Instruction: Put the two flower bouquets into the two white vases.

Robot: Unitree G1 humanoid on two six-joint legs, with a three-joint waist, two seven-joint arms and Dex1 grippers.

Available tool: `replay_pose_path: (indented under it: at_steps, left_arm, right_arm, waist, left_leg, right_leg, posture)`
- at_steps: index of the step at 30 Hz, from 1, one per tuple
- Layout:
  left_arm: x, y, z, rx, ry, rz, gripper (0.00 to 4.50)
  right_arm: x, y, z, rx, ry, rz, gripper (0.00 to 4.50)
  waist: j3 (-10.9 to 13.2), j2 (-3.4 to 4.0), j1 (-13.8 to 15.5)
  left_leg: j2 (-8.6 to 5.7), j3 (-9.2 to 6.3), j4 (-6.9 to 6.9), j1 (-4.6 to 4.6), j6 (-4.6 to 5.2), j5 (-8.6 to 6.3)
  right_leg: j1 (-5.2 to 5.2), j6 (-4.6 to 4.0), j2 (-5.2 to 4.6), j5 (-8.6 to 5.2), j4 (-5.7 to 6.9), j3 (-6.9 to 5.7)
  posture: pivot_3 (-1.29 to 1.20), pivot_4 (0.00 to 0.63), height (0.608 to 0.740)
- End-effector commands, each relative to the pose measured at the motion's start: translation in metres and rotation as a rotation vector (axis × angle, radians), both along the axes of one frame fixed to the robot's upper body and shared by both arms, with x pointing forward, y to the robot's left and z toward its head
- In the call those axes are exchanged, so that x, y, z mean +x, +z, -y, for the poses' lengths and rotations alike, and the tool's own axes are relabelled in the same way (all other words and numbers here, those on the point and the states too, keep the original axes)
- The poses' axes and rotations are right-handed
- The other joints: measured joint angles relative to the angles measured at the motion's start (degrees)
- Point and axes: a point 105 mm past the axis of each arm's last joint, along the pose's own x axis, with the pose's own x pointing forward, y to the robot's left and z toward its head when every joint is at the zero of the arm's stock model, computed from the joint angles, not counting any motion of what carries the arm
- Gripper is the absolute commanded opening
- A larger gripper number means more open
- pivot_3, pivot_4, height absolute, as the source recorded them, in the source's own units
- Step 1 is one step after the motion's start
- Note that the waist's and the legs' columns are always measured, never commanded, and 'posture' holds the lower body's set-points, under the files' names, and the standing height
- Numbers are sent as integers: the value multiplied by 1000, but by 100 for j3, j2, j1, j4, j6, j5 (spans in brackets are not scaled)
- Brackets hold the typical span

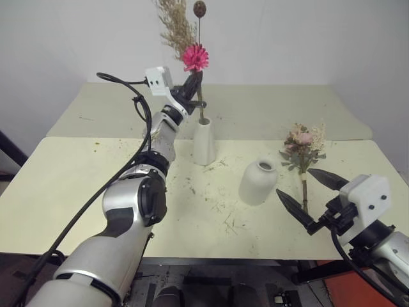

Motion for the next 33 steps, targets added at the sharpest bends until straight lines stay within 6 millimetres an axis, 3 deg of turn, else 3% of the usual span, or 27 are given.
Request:
replay_pose_path:
  at_steps: [1, 11, 17, 21, 31, 33]
  left_arm:
    - [-4, 5, 5, 33, -10, 52, 14]
    - [-7, -8, 17, 163, -3, 82, 14]
    - [-8, -7, 14, 172, -4, 92, 14]
    - [-10, -9, 9, 154, -37, 96, 1053]
    - [-13, -36, 0, 269, -108, 58, 4240]
    - [-13, -39, -7, 289, -123, 41, 4466]
  right_arm:
    - [-5, 12, 0, -13, -8, 68, 4500]
    - [-4, 12, 2, -13, -16, 69, 4500]
    - [-2, 11, 4, -24, -19, 64, 4500]
    - [0, 9, 4, -32, -18, 58, 4500]
    - [5, 10, 8, -48, -11, 61, 4500]
    - [5, 9, 8, -50, -9, 56, 4500]
  waist:
    - [0, 0, 2]
    - [0, 0, 1]
    - [0, 0, 0]
    - [0, 0, -3]
    - [-1, 1, -2]
    - [-1, 2, -2]
  left_leg:
    - [0, 0, 0, 0, 0, 0]
    - [0, 0, 0, 0, 0, 0]
    - [0, 0, 0, 0, 0, 0]
    - [0, 0, 0, 0, 0, 0]
    - [0, 0, 0, 0, 1, 0]
    - [0, 0, 0, 0, 1, 0]
  right_leg:
    - [0, 0, 0, 0, 0, 0]
    - [0, 0, 0, 0, 0, 0]
    - [0, 0, 0, 0, 0, 1]
    - [0, 0, 0, 0, 1, 1]
    - [0, 0, 1, 0, 2, 1]
    - [0, 0, 1, 0, 4, 1]
  posture:
    - [0, 150, 740]
    - [0, 150, 740]
    - [0, 150, 740]
    - [0, 150, 740]
    - [0, 150, 740]
    - [0, 150, 740]
